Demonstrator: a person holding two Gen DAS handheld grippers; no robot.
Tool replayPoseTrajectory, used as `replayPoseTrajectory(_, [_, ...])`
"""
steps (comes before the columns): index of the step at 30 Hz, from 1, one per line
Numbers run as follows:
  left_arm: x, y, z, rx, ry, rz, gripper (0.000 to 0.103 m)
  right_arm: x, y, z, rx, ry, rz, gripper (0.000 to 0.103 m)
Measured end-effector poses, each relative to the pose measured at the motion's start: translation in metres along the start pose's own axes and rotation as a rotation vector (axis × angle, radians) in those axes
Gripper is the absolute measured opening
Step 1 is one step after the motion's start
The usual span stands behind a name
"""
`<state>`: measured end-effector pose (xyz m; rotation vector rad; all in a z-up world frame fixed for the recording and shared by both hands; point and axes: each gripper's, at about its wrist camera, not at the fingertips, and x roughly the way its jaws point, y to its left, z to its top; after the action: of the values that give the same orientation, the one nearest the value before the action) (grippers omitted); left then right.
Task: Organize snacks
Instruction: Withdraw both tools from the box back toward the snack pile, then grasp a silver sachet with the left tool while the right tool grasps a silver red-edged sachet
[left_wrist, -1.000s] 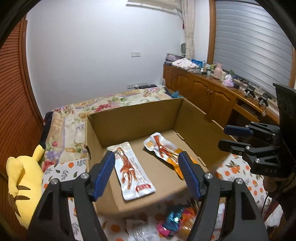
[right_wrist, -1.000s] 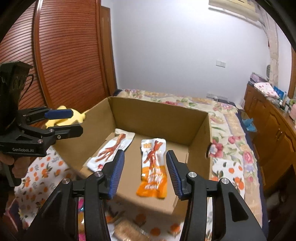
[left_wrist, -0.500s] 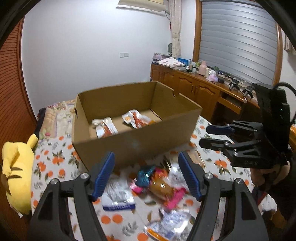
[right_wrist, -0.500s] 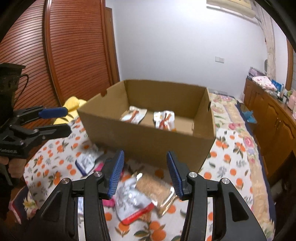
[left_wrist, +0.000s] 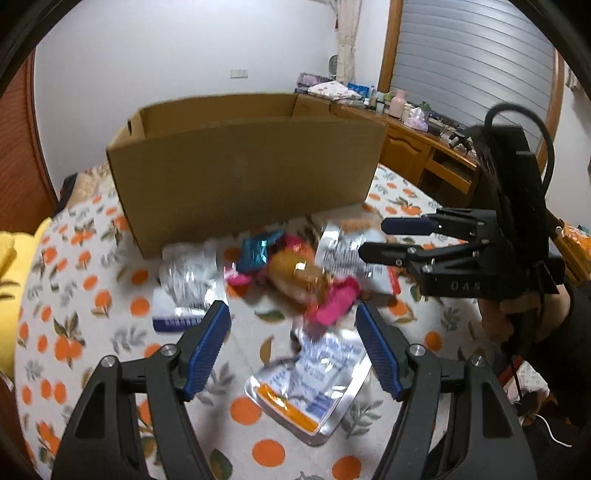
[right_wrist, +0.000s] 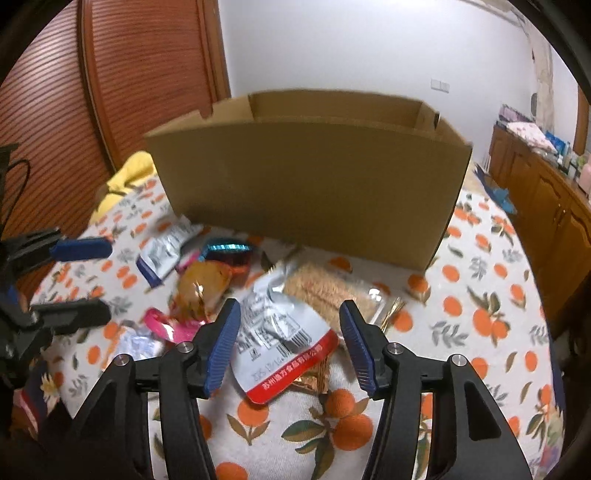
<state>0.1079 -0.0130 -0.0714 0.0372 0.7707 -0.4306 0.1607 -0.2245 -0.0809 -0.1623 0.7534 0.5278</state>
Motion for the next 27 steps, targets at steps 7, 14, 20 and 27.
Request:
replayPoseTrajectory(7, [0.006,-0.003,-0.019,-0.012,0.026,-0.004,0.072,0.009,0.006,-0.001,-0.033,0.014,0.002,0.061])
replayPoseTrajectory(14, [0.012,-0.006,-0.027,-0.015,0.04,-0.006,0.072,0.021,0.016,0.001,-0.143,0.056,-0.02,0.068])
replayPoseTrajectory(20, [0.017,-0.006,-0.03,-0.012,0.053,-0.011,0.072,0.026,0.029,-0.004,-0.245,0.078,-0.068,0.071])
replayPoseTrajectory(27, [0.014,-0.005,-0.032,-0.011,0.054,-0.025,0.072,0.023,0.03,-0.009,-0.258,0.059,-0.107,0.06])
